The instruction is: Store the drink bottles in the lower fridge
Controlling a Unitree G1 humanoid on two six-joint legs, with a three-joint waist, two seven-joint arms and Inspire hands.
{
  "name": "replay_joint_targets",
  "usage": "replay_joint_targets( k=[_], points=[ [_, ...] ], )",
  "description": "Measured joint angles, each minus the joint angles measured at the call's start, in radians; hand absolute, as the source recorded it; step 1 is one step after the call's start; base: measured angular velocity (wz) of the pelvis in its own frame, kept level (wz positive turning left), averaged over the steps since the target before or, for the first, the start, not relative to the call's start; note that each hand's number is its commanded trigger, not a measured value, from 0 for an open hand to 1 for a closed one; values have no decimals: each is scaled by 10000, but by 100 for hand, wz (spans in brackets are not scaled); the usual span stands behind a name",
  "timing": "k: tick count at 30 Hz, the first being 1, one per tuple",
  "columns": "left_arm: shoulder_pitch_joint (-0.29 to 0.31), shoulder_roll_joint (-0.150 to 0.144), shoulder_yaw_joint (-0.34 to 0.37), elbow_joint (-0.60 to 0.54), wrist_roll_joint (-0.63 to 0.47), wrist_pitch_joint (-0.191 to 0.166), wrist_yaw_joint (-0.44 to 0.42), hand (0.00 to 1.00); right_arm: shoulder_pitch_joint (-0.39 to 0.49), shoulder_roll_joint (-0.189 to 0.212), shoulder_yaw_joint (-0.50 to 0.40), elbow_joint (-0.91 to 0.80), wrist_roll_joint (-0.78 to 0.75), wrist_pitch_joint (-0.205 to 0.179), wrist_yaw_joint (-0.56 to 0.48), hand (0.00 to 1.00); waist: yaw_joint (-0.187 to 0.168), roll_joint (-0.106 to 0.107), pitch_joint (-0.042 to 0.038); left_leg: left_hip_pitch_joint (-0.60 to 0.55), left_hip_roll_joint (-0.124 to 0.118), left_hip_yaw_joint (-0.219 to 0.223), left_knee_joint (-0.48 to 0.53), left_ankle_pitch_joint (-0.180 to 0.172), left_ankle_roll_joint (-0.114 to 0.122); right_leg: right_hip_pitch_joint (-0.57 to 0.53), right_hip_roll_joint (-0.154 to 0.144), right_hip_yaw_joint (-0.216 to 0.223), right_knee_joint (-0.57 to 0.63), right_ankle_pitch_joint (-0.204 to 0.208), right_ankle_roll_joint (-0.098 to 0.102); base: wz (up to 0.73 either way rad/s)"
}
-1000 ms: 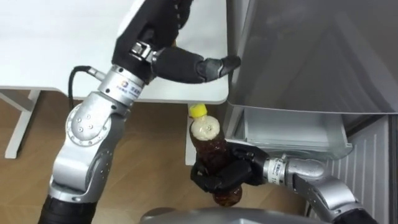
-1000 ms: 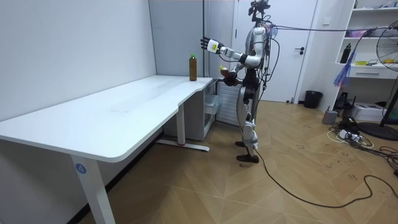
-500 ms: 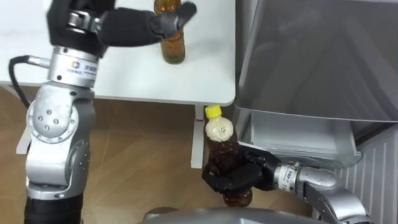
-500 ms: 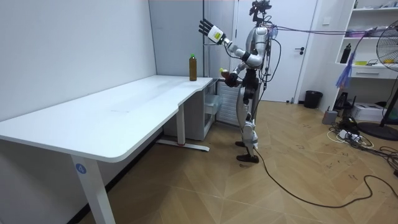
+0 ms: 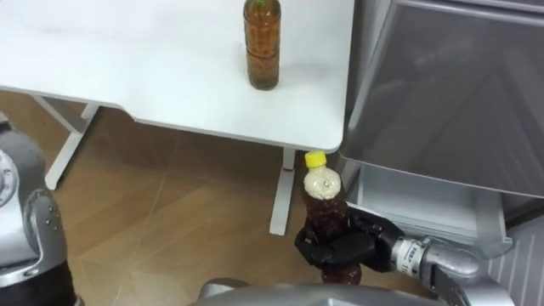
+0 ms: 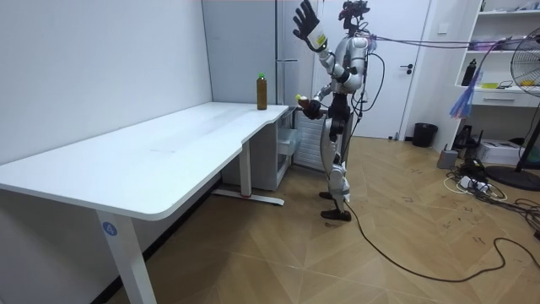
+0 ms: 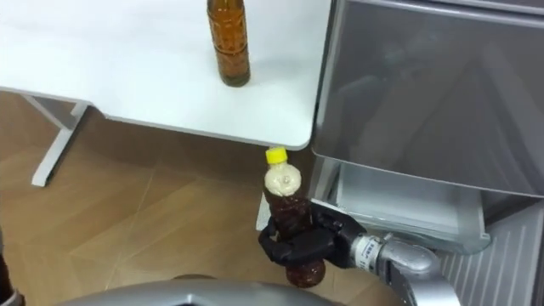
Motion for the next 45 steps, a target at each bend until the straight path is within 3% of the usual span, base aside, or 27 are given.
replay_joint_targets(
  k=[2,5,12,16,18,20,24,34,40,45],
  points=[
    [261,-1,382,414,-48,-88,581,0,5,-1,-2,-25,1,15,-101,100,84,21,-113,49,-15,-72,-34,0,0,50,-6,-22,2,-9,14,5],
    [850,-30,837,1069,-719,-87,1198,0,80,3,-6,-341,21,106,-187,100,89,74,-107,101,-27,-110,-77,2,-3,174,1,-71,-116,-13,19,7],
    [1588,-241,786,3388,-2730,174,2199,0,81,115,34,-346,74,365,-839,100,237,-109,-169,149,-89,-277,-187,42,3,159,-48,-232,-177,-30,54,6],
    [1894,-234,213,5638,-3917,457,2589,0,53,156,50,-365,78,561,-1330,100,279,-236,-143,227,-107,-286,-237,42,5,277,-56,-203,-180,-49,84,0],
    [1993,-243,-310,6411,-4035,726,2791,0,38,242,57,-368,78,585,-1622,100,281,-335,-75,208,-106,-281,-242,40,8,267,-52,-213,-192,-49,84,0],
    [2009,-247,-1012,7362,-4033,1020,2785,0,-64,299,152,-368,153,756,-1831,100,289,-433,-59,107,-97,-283,-247,38,9,166,-46,-233,-183,-45,80,0],
    [2105,-246,-1902,8524,-4294,1398,2687,0,-121,264,462,-373,497,949,-2034,100,174,-418,-56,102,-86,-259,-249,36,10,161,-37,-235,-178,-43,78,0],
    [2517,-266,-3486,11398,-4335,2340,839,0,-434,259,645,-366,534,1328,-2040,100,-157,-289,-17,68,-75,-198,-358,32,14,101,-35,-178,-174,-43,78,-1],
    [2619,-395,-3838,13086,-3264,3110,-631,0,-518,275,811,-292,540,1653,-1809,100,-348,-292,-12,41,-75,-198,-355,16,29,96,-44,-222,-176,-44,79,1],
    [2552,-509,-4079,13816,-1610,3295,-1690,0,-581,291,814,-297,815,1668,-1541,100,-547,-314,-26,-146,-78,-176,-321,21,27,-83,-55,-226,-147,-37,74,-1]
  ],
)
